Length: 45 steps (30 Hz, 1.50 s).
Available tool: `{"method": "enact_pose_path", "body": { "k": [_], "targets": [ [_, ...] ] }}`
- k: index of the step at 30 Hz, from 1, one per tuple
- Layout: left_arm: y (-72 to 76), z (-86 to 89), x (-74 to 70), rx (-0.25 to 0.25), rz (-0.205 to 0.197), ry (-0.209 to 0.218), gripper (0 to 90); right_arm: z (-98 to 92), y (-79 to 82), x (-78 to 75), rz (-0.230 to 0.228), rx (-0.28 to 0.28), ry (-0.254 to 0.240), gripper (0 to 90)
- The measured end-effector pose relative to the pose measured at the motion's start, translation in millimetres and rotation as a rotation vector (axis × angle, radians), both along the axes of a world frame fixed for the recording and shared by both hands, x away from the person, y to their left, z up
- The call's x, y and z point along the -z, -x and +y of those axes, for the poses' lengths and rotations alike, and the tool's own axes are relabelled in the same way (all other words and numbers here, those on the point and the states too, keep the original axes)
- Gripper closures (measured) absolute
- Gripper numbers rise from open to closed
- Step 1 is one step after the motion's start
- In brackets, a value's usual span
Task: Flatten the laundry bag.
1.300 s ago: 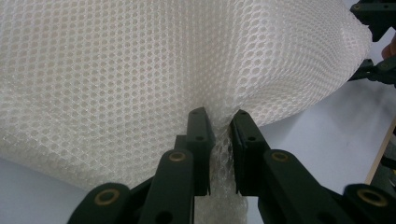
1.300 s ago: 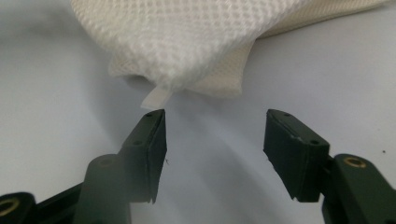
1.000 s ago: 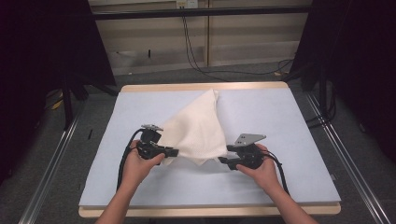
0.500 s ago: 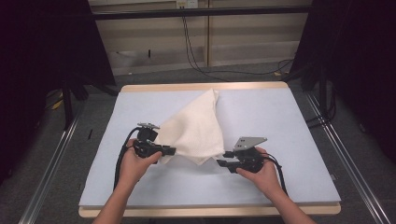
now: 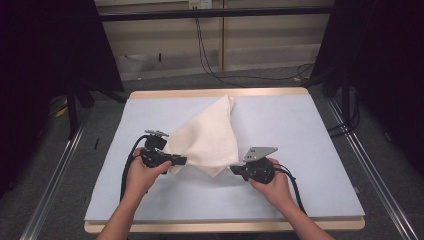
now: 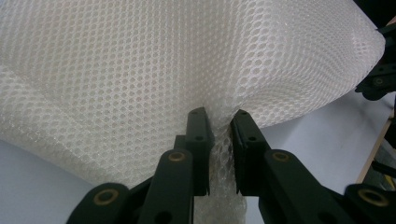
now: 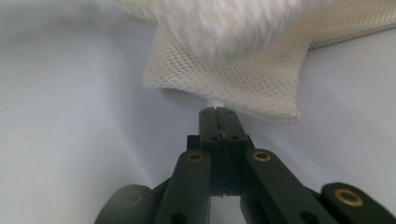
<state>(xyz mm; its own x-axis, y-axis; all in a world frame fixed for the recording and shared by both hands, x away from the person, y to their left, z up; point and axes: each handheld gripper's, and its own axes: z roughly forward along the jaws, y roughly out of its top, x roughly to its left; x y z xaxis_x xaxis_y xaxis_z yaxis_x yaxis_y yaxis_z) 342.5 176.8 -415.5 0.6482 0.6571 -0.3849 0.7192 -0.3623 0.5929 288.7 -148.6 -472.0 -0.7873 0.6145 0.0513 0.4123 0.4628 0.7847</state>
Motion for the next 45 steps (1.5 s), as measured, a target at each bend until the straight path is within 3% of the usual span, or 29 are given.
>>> {"method": "enact_pose_path", "body": {
  "k": [12, 20, 37, 43, 45],
  "targets": [
    [-15.2, 19.8, -16.5, -0.055, 0.005, 0.029, 78.7, -2.5, 0.4, 1.7, 0.008, -0.011, -0.004, 90.0],
    [-25.9, 39.4, -34.2, -0.112, -0.018, 0.048, 78.5, -4.1, 0.4, 1.7, 0.007, -0.009, -0.015, 90.0],
    [-40.9, 58.0, -37.8, -0.187, -0.021, 0.065, 78.2, -4.7, -1.3, 2.5, 0.0, -0.008, -0.01, 90.0],
    [-47.1, 63.5, -41.8, -0.22, -0.04, 0.069, 77.7, -4.8, -2.0, 2.1, -0.005, -0.005, -0.014, 90.0],
    [-49.1, 65.2, -44.3, -0.223, -0.047, 0.049, 77.6, -4.6, -2.1, 2.4, -0.001, -0.009, -0.006, 90.0]
  ]
}}
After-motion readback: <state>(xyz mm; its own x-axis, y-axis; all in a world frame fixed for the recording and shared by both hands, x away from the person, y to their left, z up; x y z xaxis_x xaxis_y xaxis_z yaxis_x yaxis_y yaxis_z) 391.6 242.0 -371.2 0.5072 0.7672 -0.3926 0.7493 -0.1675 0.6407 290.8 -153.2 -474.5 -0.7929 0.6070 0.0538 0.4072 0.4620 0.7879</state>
